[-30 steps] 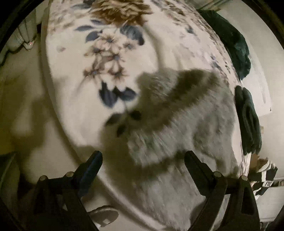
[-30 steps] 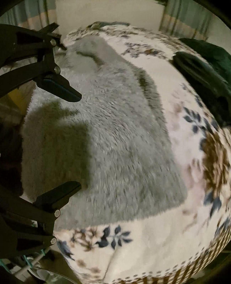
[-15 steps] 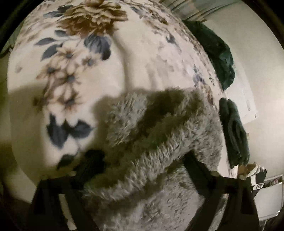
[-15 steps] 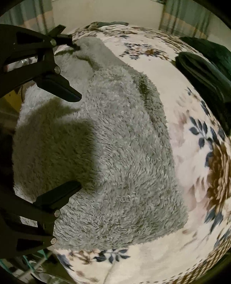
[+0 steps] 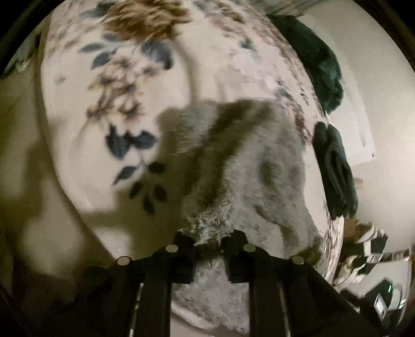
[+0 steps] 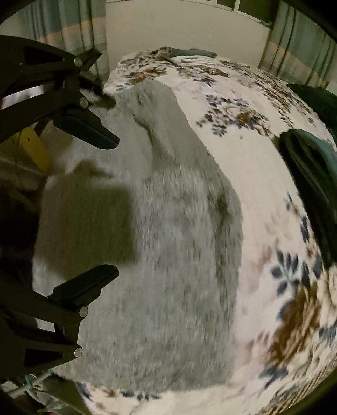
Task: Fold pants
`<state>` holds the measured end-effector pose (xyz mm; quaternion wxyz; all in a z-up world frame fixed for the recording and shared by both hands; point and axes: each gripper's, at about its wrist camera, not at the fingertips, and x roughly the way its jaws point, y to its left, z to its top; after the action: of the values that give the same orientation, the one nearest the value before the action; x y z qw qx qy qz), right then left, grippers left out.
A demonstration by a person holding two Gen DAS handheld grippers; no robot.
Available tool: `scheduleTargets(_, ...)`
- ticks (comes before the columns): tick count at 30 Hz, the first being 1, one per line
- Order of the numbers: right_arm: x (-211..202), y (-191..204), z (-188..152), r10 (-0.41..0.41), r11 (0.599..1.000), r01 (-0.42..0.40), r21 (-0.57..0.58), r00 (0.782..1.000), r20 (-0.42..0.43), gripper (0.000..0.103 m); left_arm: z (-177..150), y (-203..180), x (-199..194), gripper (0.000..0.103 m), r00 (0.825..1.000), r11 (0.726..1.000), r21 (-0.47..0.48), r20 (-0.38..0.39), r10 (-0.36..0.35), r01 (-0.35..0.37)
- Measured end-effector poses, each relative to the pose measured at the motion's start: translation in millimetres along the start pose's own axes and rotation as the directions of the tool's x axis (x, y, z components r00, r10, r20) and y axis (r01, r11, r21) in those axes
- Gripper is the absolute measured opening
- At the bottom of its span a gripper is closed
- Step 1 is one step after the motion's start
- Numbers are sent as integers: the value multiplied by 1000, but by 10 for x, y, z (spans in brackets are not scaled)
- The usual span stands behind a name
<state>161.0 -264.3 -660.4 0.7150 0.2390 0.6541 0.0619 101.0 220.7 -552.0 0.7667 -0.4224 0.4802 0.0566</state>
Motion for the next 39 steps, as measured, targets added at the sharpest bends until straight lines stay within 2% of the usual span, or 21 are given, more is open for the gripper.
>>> scheduleTargets(3, 134, 220, 57, 29, 1000, -29, -5, 999, -38, 92, -140, -362, -84, 14, 998, 992, 108, 11, -61, 60)
scheduleTargets(6, 302, 565, 114, 84, 995, -89, -53, 992, -95, 92, -263, -528, -33, 14, 995, 986, 136, -14, -96, 97)
scheduleTargets(9, 576, 1020, 165, 176, 976, -200, -89, 957, -230, 92, -326, -520, 27, 14, 993, 987, 114, -33, -114, 117)
scheduleTargets(12, 1040, 1536, 159, 216, 952, -285, -113, 885, -412, 92, -302, -434, 20, 14, 992, 988, 82, -27, -127, 129)
scheduleTargets(14, 1274, 1785, 144, 179, 944, -285, -165, 864, -471, 92, -278, -355, -15, 14, 991, 989, 69, -16, -130, 130)
scheduleTargets(19, 1935, 2311, 63, 16, 928, -235, -291, 802, -597, 92, -210, -197, -43, 15, 988, 987, 50, -26, -154, 155)
scheduleTargets(20, 2007, 2373, 46, -11, 922, -222, -316, 803, -595, 89, -190, -170, -44, 15, 987, 986, 42, -34, -159, 160)
scheduleTargets(22, 2093, 2492, 20, -65, 900, -196, -389, 823, -565, 47, -154, -108, -49, 21, 987, 989, 18, -62, -146, 147)
scheduleTargets(23, 2112, 2532, 0, -101, 890, -171, -423, 830, -549, 31, -143, -52, -72, 23, 987, 989, -4, -69, -148, 148)
scheduleTargets(24, 2116, 2550, 8, -115, 888, -154, -433, 837, -534, 28, -133, 7, -102, 30, 986, 988, -30, -73, -152, 150)
scheduleTargets(25, 2062, 2550, 35, -119, 888, -133, -441, 859, -498, 26, -120, 75, -135, 40, 985, 987, -62, -75, -154, 150)
scheduleTargets(27, 1941, 2503, 116, -92, 896, -125, -425, 886, -454, 24, -93, 221, -204, 53, 986, 982, -125, -64, -151, 142)
scheduleTargets(30, 1760, 2334, 301, -36, 925, -123, -359, 914, -405, 23, 13, 381, -243, 54, 988, 970, -193, -26, -154, 146)
scheduleTargets(33, 1629, 2170, 467, 16, 946, -141, -292, 919, -393, 23, 231, 461, -122, 54, 991, 967, -220, 3, -131, 129)
scheduleTargets(35, 1600, 2112, 502, 44, 953, -156, -258, 918, -393, 23, 420, 431, 19, 54, 994, 974, -199, 12, -109, 109)
scheduleTargets(39, 1573, 2041, 536, 70, 956, -173, -235, 918, -391, 23, 756, 373, 347, 54, 997, 988, -139, -32, -70, 65)
